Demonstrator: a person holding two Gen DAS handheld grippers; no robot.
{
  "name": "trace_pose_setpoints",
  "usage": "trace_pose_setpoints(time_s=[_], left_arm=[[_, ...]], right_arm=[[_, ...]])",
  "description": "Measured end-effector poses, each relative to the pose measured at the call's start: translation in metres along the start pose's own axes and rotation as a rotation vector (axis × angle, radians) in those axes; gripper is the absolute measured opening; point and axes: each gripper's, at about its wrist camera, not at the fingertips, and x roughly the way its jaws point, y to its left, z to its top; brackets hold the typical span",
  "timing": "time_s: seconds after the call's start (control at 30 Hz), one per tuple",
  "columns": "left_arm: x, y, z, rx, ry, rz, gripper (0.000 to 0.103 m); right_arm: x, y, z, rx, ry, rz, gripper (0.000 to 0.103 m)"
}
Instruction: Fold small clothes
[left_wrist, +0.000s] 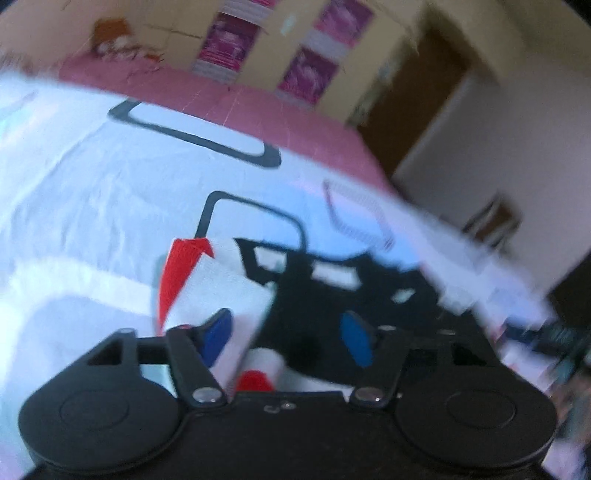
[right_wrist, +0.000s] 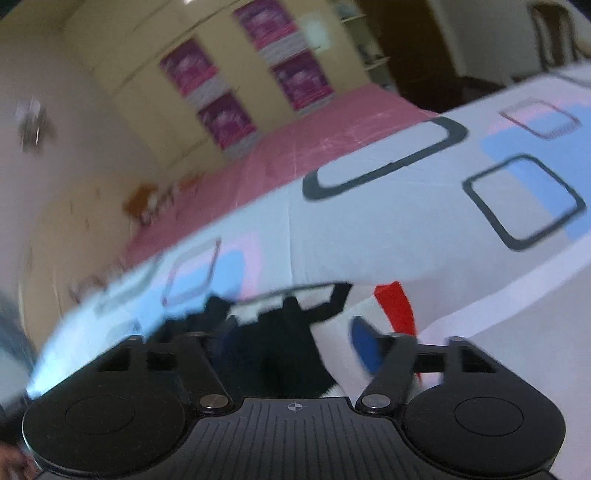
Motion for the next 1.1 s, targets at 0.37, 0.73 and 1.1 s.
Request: trace_pose_setpoints(time_s=[0.37, 0.73, 1.1], left_arm=[[0.002, -0.04, -0.007, 0.312, -0.095, 0.162, 0.006], [0.013, -0.037, -0.006, 0.214, -0.077, 0.251, 0.034], [0.025, -0.128, -0.029, 0.408, -0.09, 0.09, 0.064]], right_arm=[[0.024, 0.043, -0.021, -0.443, -0.002, -0.187, 0.003], [0.04, 0.024, -0.03, -0.397, -0.003, -0.286, 0.007], [0.043, 0.113, -0.06, -0.497, -0.018, -0.067, 0.043]])
